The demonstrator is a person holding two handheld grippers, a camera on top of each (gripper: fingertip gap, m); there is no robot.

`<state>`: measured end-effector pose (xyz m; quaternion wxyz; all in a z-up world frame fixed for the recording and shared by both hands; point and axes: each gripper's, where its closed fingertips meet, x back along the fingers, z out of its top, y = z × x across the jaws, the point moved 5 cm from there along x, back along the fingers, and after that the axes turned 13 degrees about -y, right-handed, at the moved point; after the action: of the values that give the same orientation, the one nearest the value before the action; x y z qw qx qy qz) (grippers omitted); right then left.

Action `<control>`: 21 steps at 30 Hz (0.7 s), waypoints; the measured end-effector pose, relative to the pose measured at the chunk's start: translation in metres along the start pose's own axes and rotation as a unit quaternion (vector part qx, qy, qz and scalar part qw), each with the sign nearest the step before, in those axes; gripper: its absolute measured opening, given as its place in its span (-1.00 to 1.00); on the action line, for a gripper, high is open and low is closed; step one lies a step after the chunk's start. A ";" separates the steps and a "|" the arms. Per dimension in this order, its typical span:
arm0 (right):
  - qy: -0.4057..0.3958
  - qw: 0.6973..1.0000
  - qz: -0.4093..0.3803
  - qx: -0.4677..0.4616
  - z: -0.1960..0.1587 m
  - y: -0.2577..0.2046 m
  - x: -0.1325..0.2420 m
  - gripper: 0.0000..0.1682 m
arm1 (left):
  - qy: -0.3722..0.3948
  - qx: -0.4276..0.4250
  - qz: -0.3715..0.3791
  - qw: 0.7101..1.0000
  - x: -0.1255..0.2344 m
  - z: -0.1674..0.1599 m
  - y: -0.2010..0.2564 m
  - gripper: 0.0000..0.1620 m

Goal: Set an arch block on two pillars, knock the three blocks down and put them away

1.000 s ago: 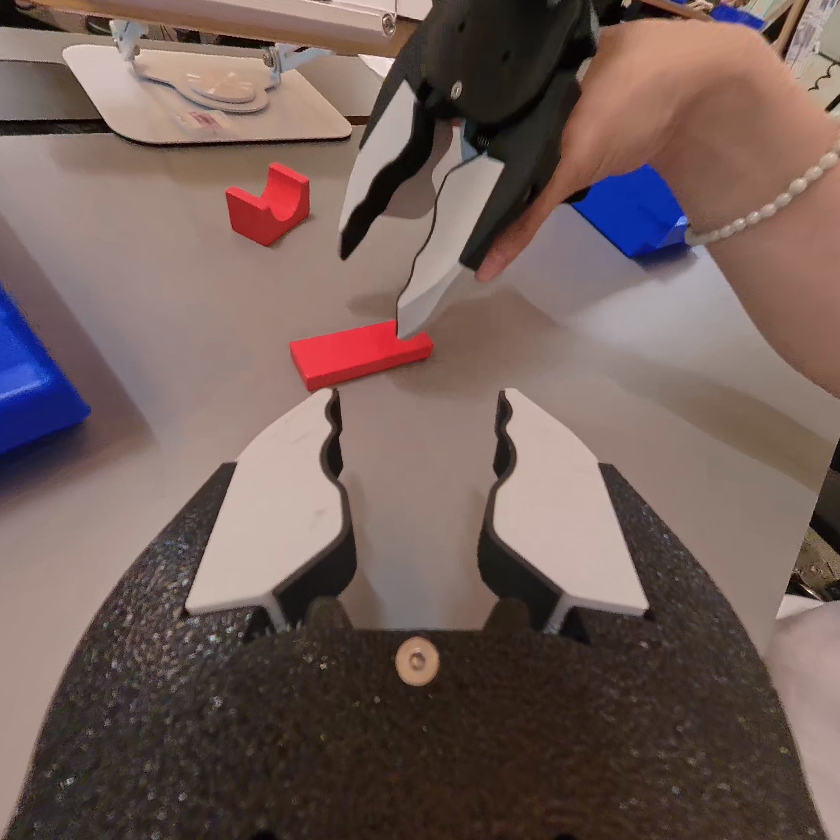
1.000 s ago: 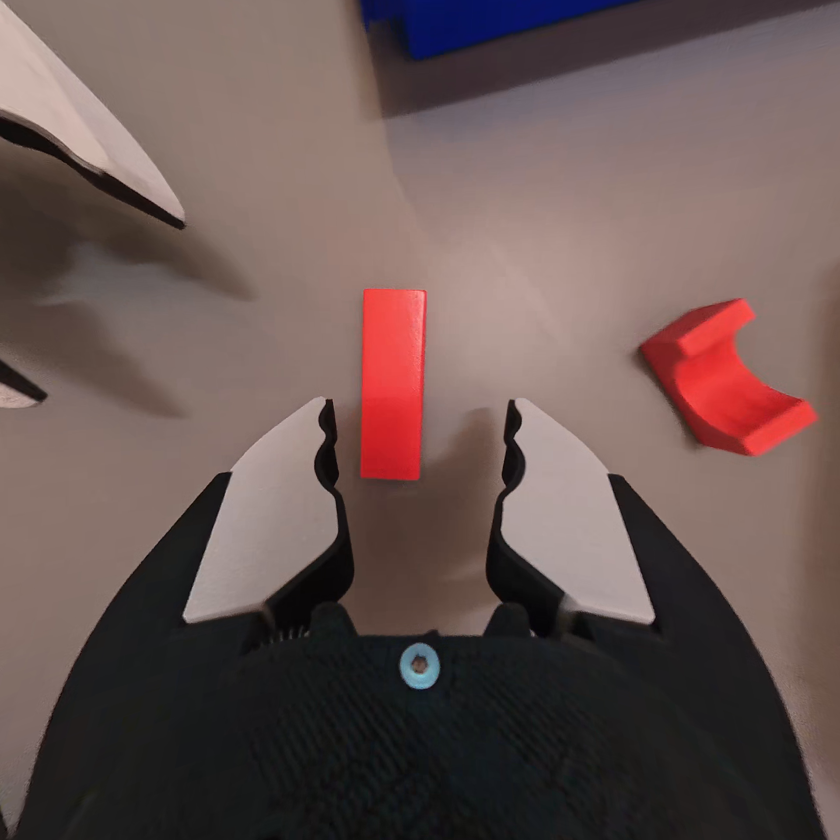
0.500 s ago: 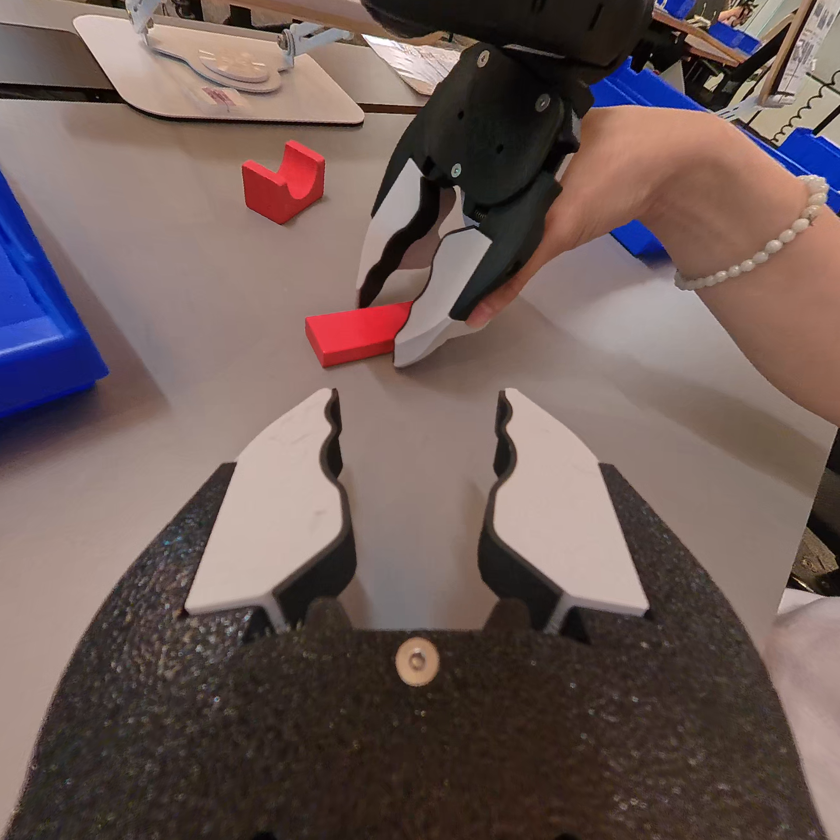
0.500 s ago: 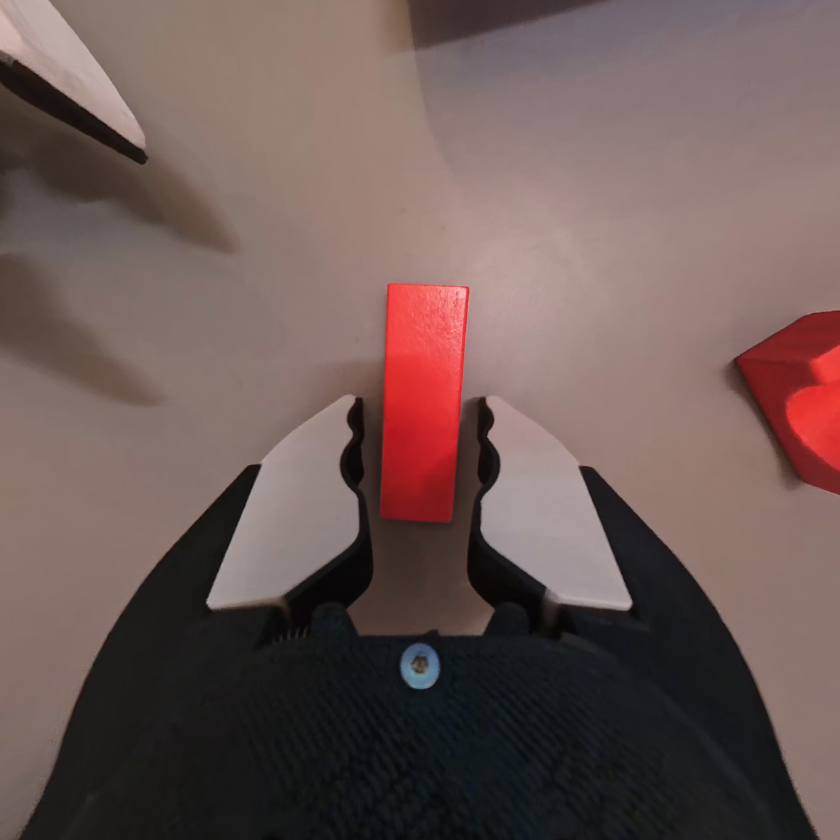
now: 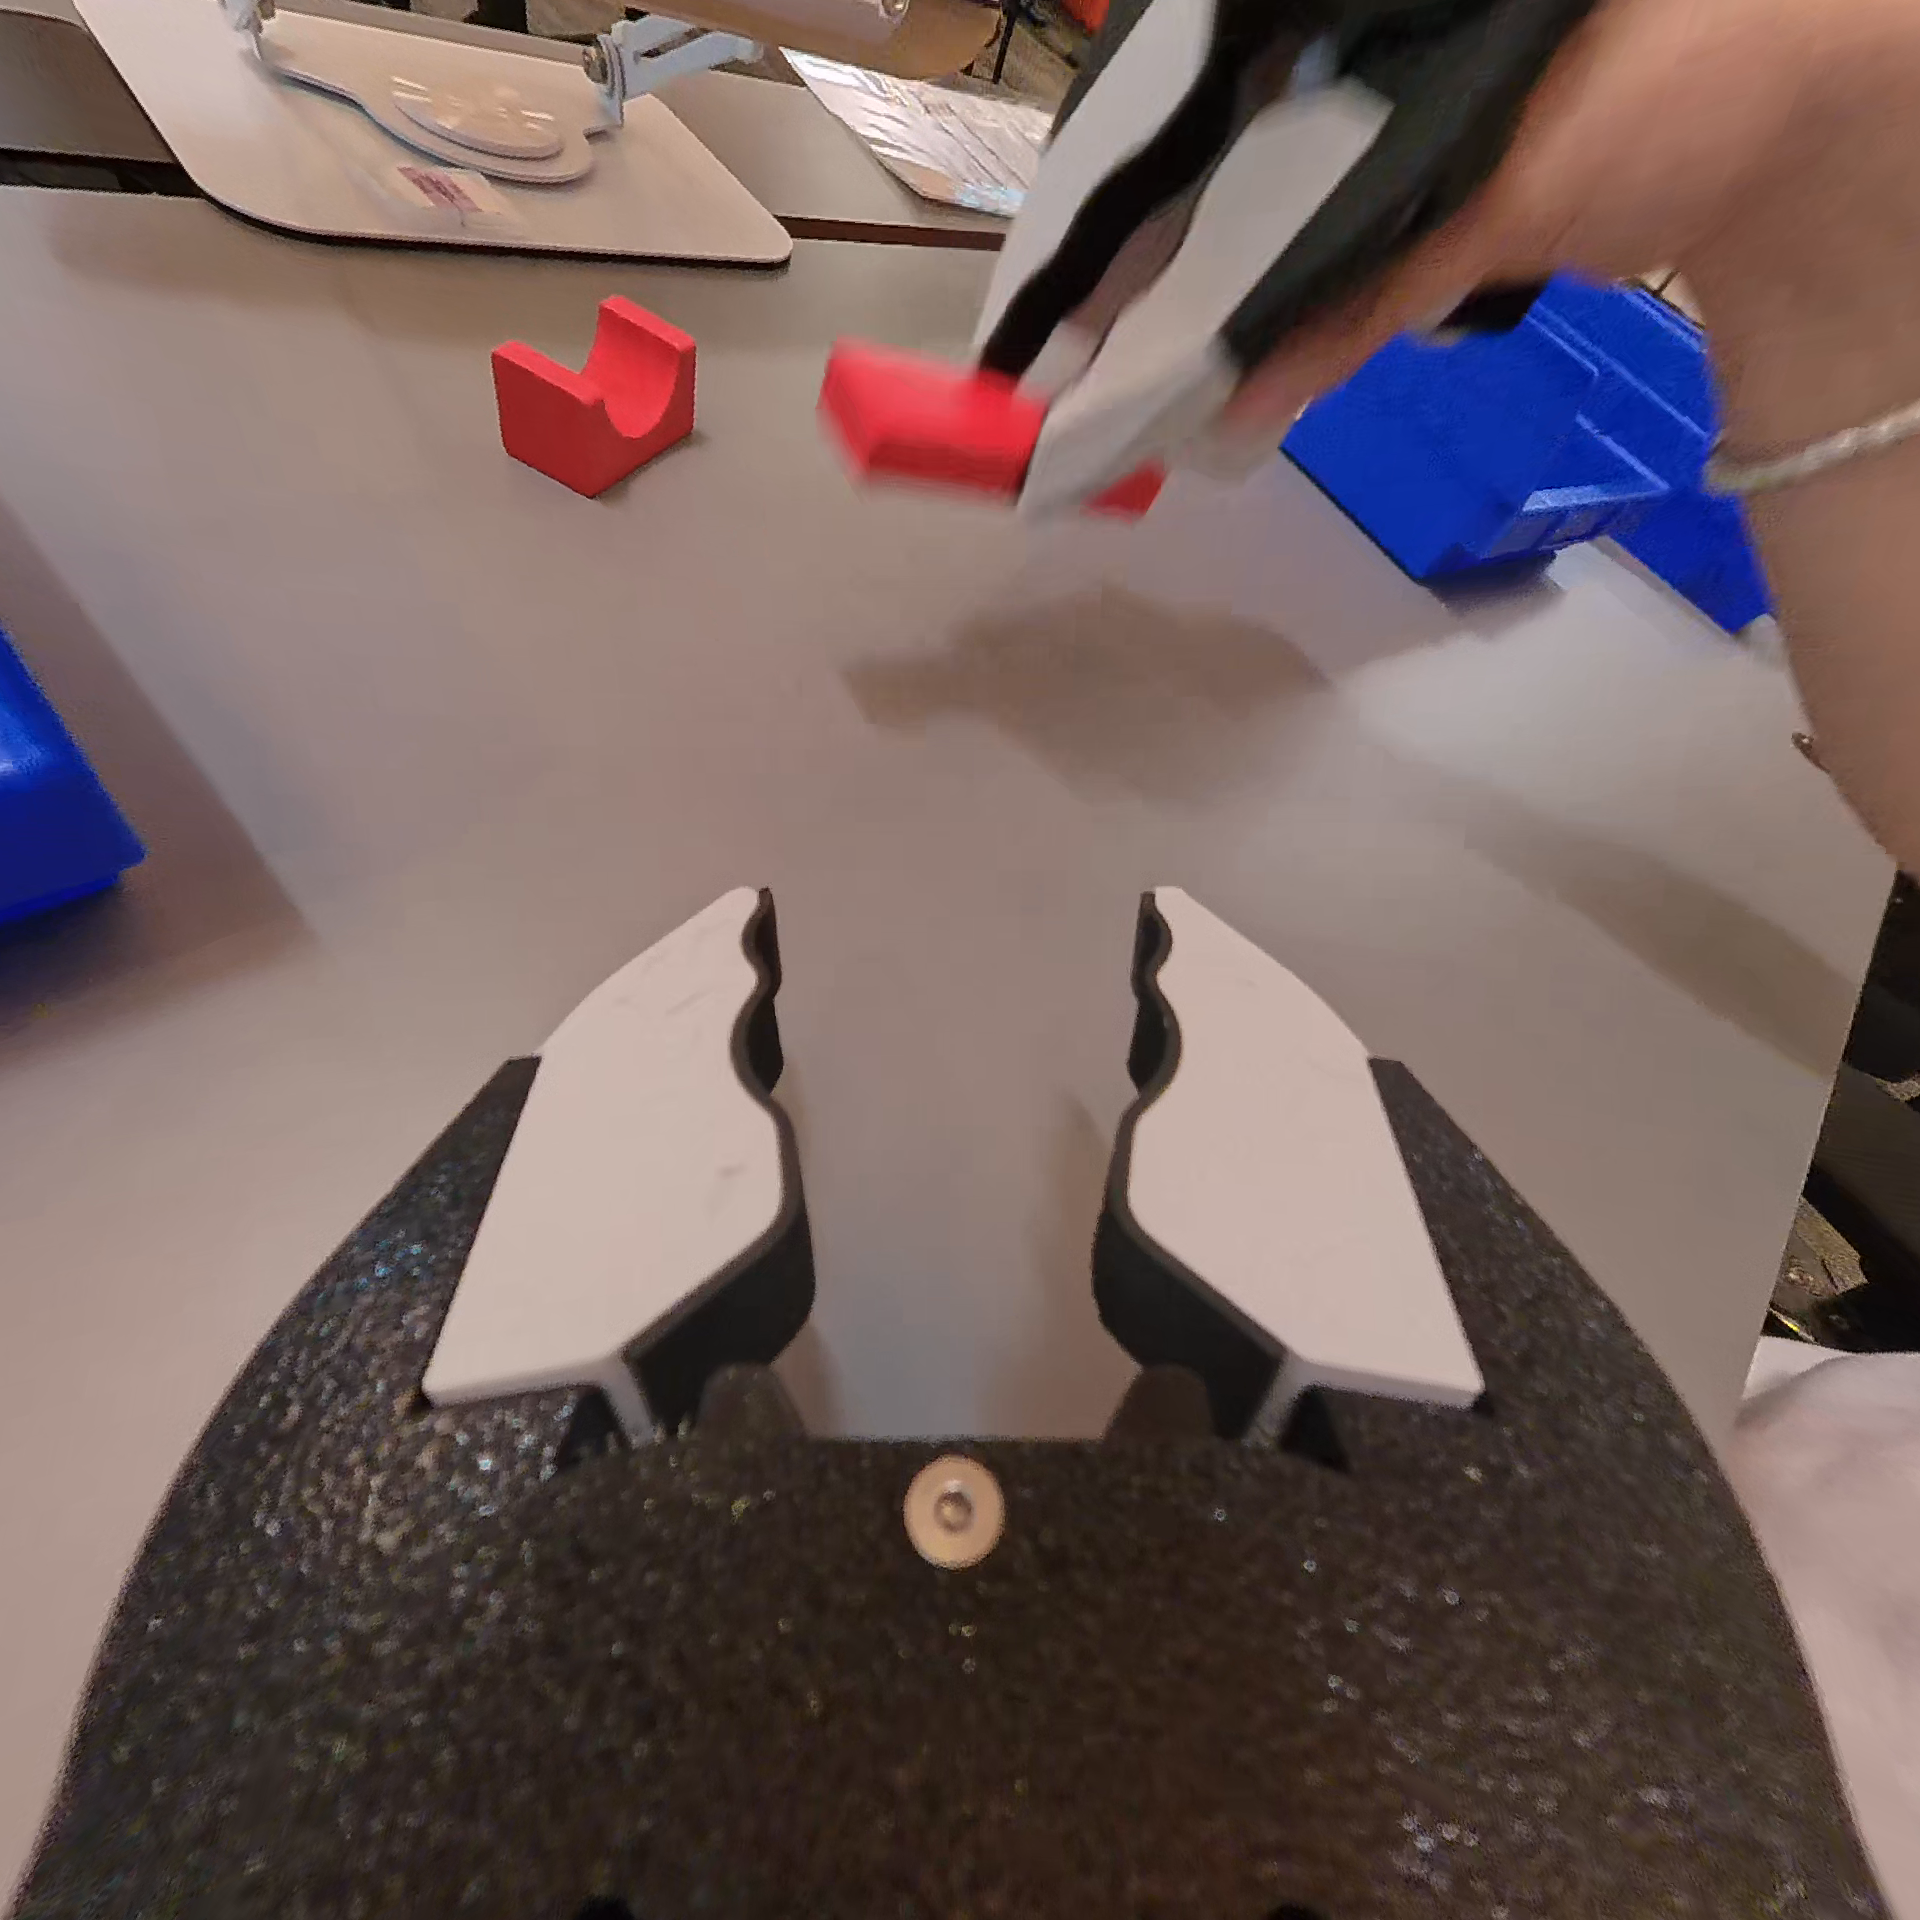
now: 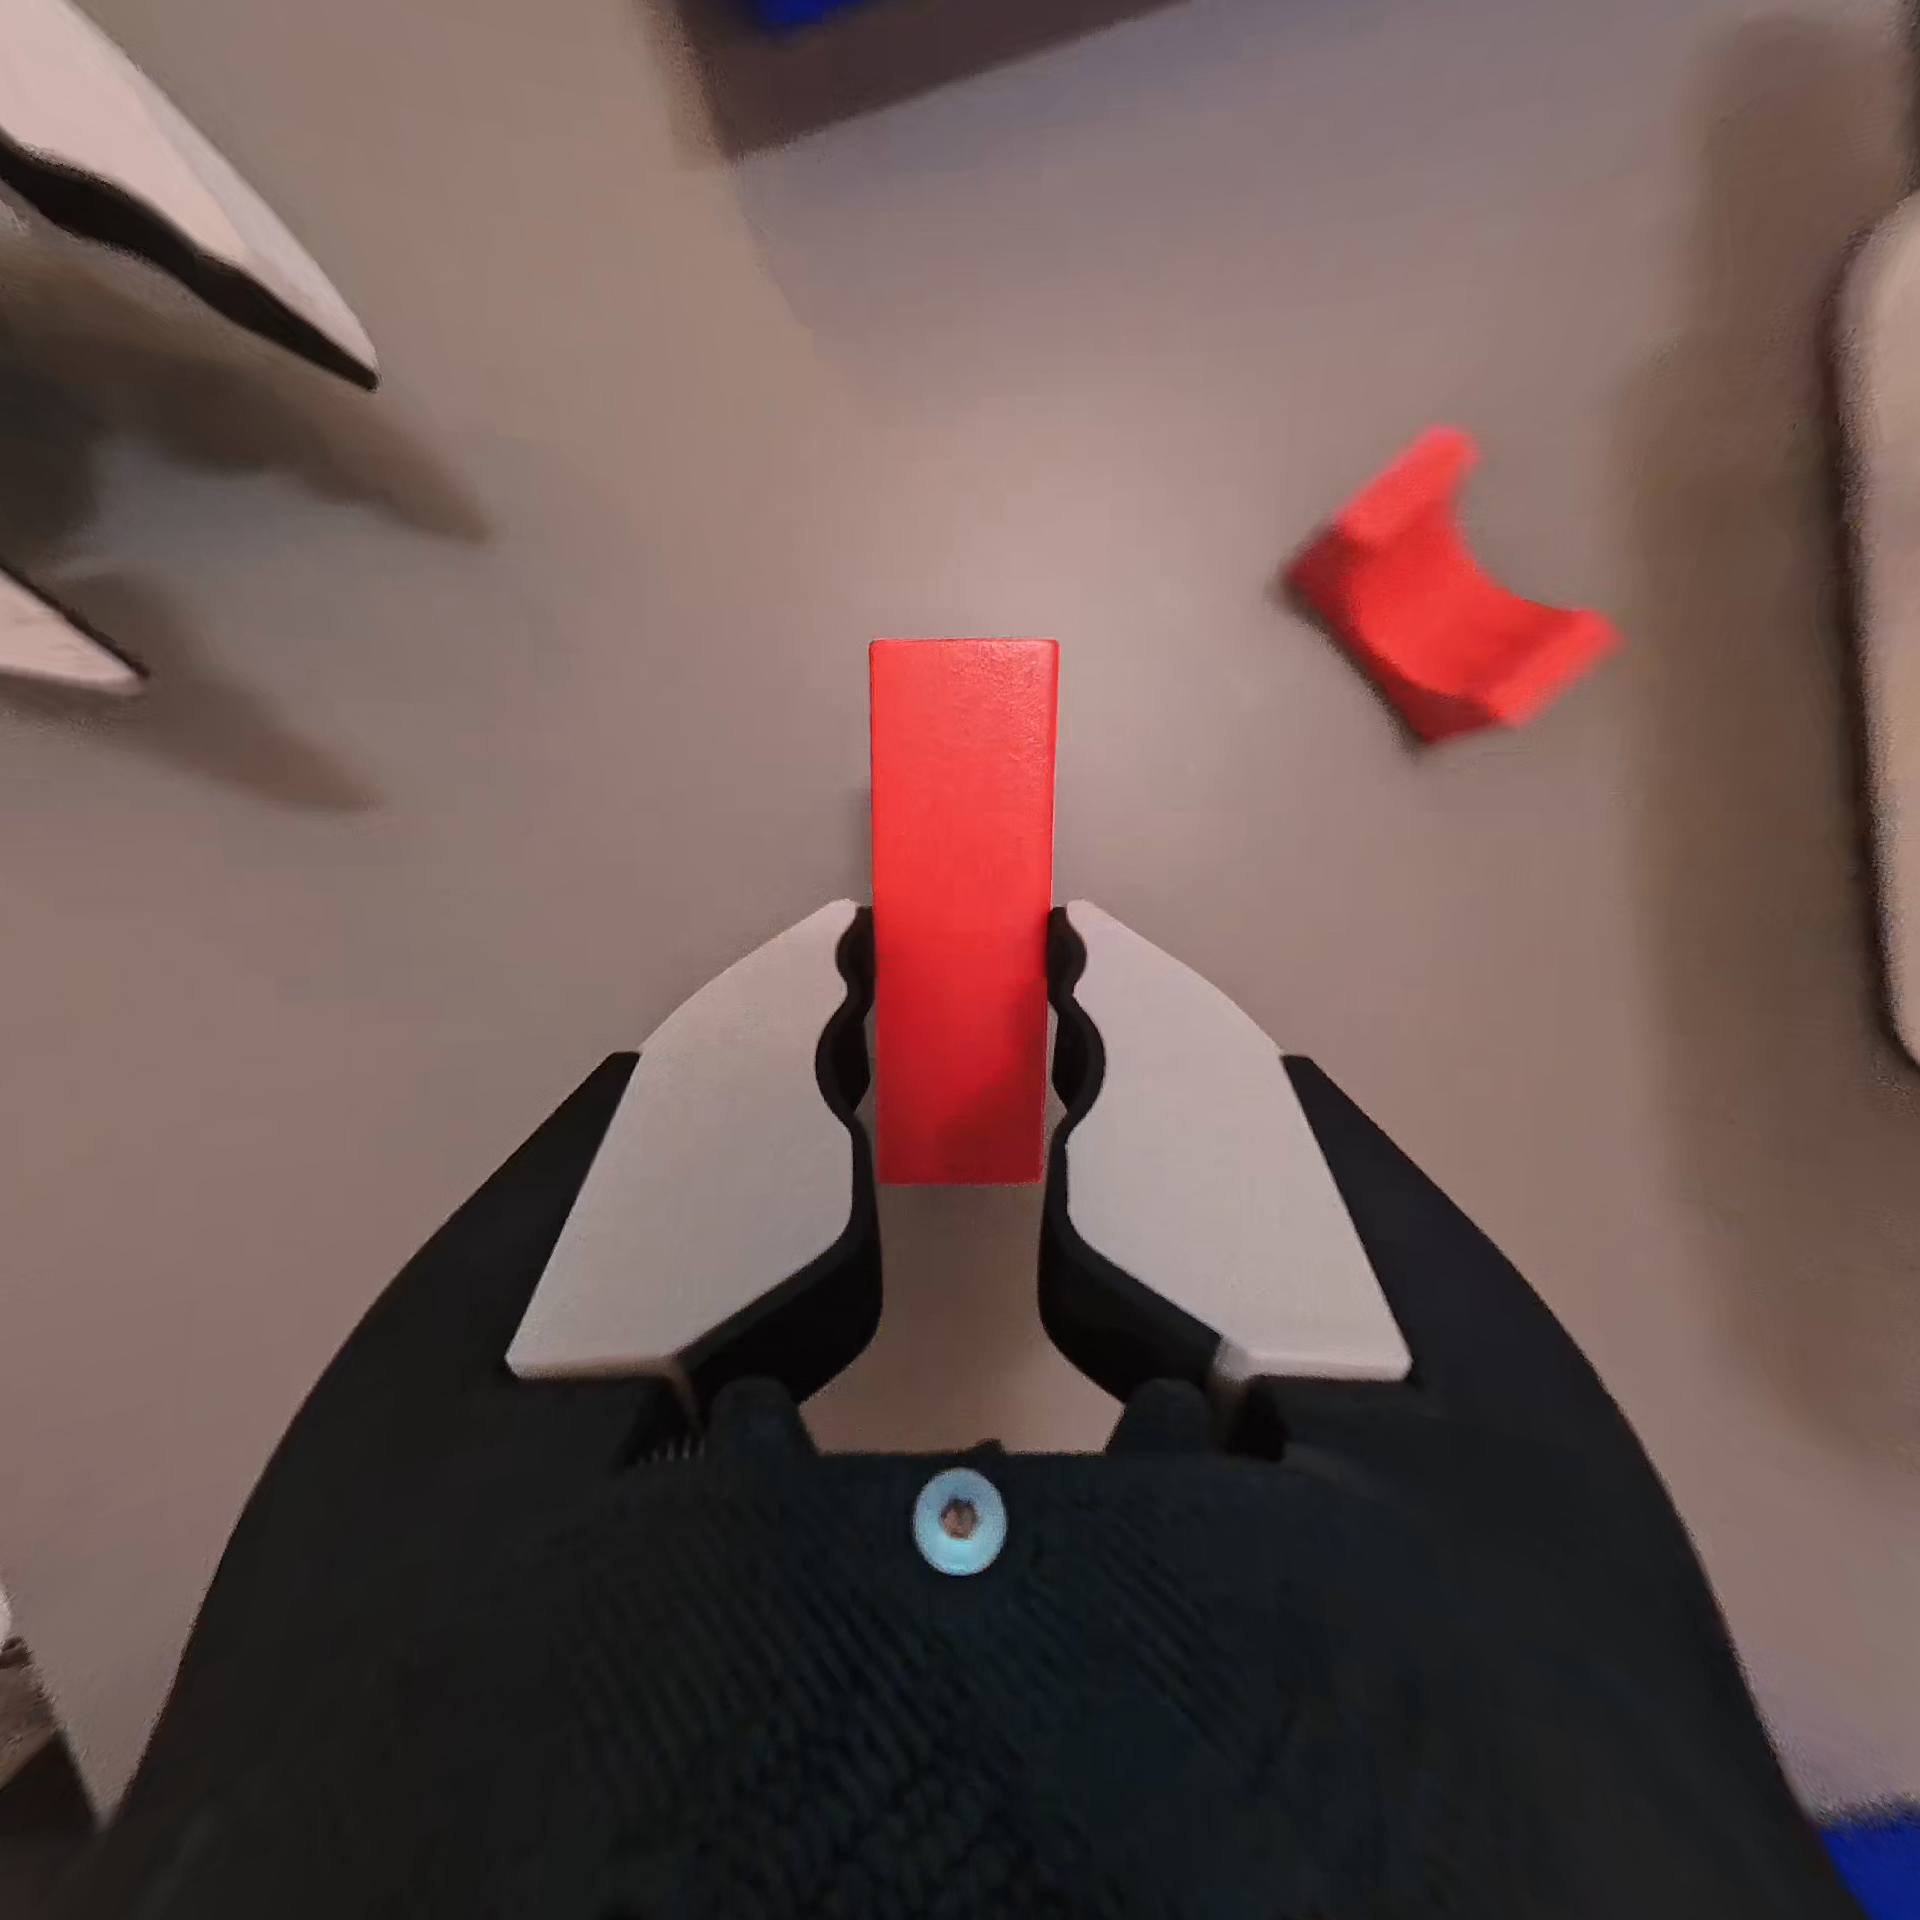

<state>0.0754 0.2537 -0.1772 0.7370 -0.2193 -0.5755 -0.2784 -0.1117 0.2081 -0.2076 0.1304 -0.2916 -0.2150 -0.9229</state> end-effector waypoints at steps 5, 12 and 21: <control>0.044 0.990 -0.090 -0.096 -0.071 0.058 0.112 -0.62 | -0.004 0.001 -0.005 1.000 -0.005 -0.001 0.002 -0.20; 0.018 0.945 -0.163 -0.285 -0.225 0.136 0.185 -0.62 | 0.001 -0.003 -0.017 1.000 -0.014 0.005 0.008 -0.20; 0.016 0.916 -0.074 -0.395 -0.310 0.180 0.113 -0.61 | -0.011 -0.013 -0.025 1.000 -0.023 0.009 0.018 -0.20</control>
<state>0.4405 0.1708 -0.1424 0.5772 -0.4447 -0.4215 -0.5399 -0.0822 0.1998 -0.2090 0.1006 -0.2982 -0.2115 -0.9253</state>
